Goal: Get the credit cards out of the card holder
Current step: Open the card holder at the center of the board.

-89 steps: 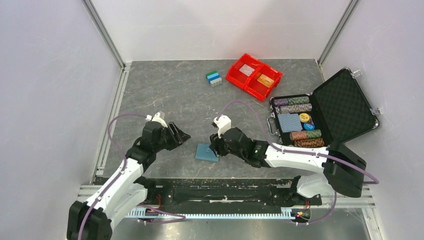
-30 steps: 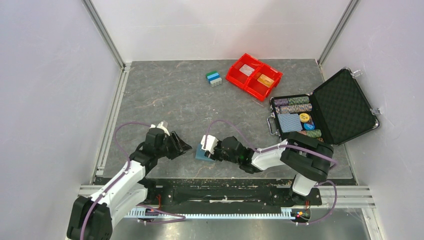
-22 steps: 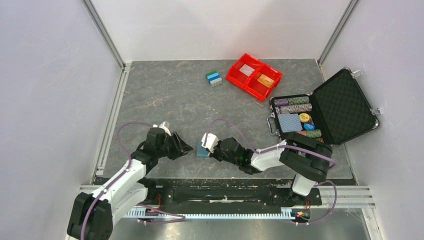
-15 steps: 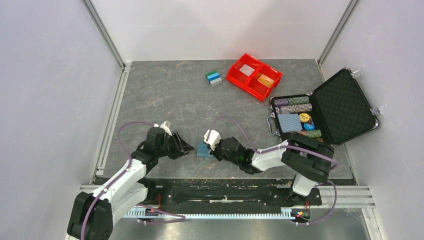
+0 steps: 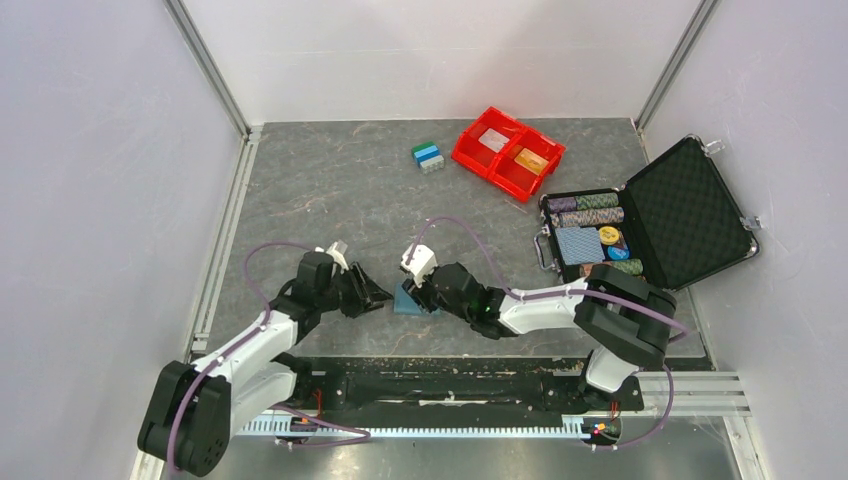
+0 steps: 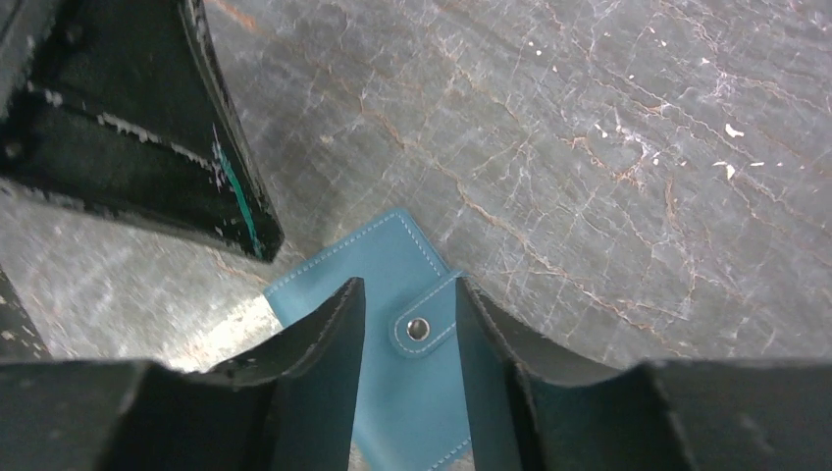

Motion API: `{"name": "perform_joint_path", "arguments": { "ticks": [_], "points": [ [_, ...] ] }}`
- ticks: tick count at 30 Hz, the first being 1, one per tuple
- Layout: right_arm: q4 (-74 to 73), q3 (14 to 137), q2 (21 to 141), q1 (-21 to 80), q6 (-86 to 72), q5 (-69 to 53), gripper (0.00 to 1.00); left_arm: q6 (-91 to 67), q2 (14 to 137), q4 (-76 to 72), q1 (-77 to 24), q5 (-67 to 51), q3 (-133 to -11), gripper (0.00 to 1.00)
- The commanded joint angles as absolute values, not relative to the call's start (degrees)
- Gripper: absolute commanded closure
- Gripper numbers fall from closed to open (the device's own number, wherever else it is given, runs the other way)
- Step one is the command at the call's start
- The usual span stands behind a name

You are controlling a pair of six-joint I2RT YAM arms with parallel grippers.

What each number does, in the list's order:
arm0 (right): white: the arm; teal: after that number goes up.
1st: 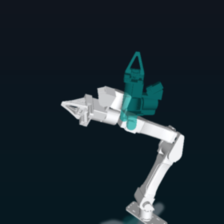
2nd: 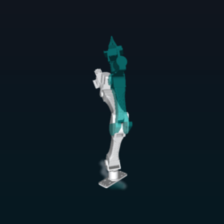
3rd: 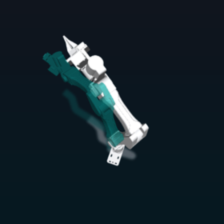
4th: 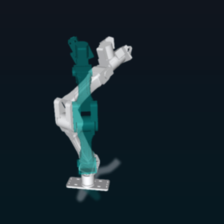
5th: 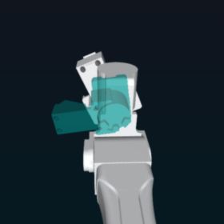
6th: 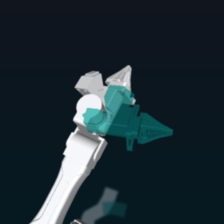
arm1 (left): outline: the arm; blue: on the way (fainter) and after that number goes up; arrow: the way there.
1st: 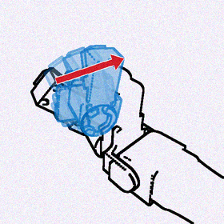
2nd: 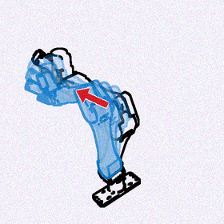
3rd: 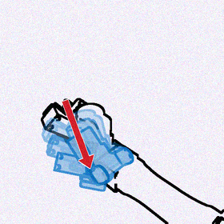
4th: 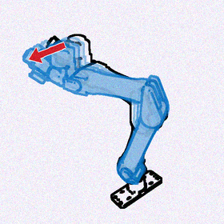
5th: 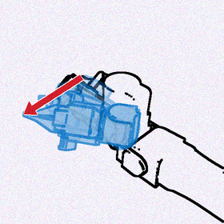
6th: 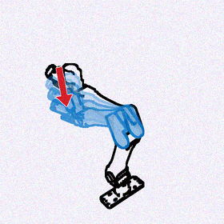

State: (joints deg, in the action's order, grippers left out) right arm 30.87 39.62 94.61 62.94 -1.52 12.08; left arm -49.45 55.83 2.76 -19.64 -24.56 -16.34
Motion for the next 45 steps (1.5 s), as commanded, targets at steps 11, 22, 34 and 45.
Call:
{"name": "perform_joint_path", "arguments": {
  "ticks": [11,22,34,45],
  "points": [
    [32.0,39.7,100.6,61.2,12.7,5.0,0.53,-51.7,54.4,1.5,-19.8,-22.3,-14.1,0.53],
    [33.2,36.4,101.0,61.2,7.2,9.4,1.00,-50.7,55.7,1.5,-19.8,-22.6,-14.6,0.53],
    [25.1,40.1,95.7,60.0,-7.2,11.9,1.00,-50.5,55.0,1.6,-19.8,-23.7,-15.1,0.52],
    [21.8,39.8,91.9,57.4,-24.0,6.5,1.00,-51.1,56.3,-1.0,-20.5,-28.7,-17.1,0.51]
  ]
}}
